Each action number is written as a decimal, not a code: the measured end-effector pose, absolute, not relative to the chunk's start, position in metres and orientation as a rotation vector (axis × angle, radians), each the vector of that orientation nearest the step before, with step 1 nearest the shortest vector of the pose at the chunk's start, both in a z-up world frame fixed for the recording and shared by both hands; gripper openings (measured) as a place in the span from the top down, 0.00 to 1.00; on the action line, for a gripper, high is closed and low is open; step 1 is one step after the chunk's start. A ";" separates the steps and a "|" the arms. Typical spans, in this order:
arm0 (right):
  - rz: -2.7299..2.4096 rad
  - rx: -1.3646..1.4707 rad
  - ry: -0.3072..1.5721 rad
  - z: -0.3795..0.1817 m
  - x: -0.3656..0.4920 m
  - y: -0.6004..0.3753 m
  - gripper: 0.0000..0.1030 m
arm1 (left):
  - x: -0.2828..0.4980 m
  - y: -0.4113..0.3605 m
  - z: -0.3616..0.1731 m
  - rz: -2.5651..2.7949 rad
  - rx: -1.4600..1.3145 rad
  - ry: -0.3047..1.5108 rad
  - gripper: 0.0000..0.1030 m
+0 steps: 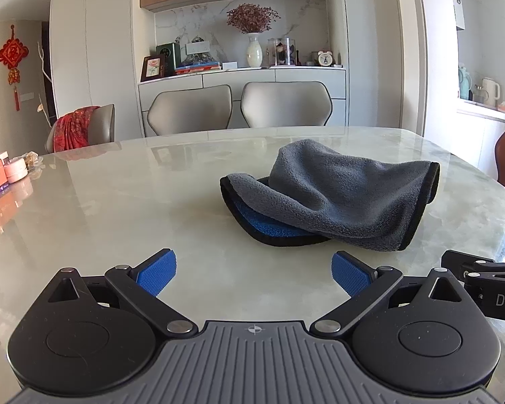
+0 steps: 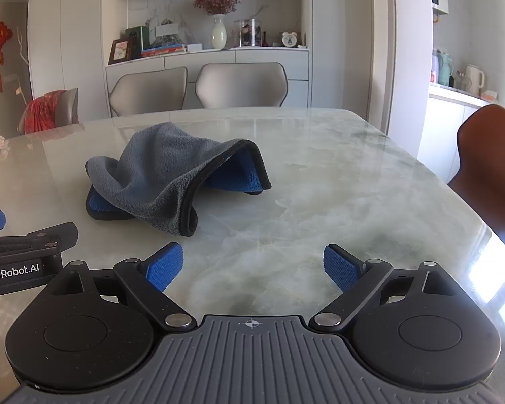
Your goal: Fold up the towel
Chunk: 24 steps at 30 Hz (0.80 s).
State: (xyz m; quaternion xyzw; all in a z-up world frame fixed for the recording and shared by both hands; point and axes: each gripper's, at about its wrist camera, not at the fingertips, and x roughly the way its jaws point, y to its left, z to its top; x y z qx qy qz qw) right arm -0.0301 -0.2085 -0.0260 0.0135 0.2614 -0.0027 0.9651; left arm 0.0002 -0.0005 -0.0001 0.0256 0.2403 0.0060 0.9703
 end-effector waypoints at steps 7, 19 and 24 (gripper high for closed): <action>-0.006 0.029 0.531 -0.025 -0.032 -0.210 0.11 | 0.002 -0.004 -0.001 0.018 0.071 0.484 0.02; -0.009 0.031 0.533 -0.026 -0.031 -0.211 0.09 | 0.012 -0.021 -0.014 0.022 0.088 0.479 0.02; -0.012 0.026 0.534 -0.026 -0.029 -0.209 0.08 | 0.012 -0.029 -0.016 0.025 0.089 0.477 0.02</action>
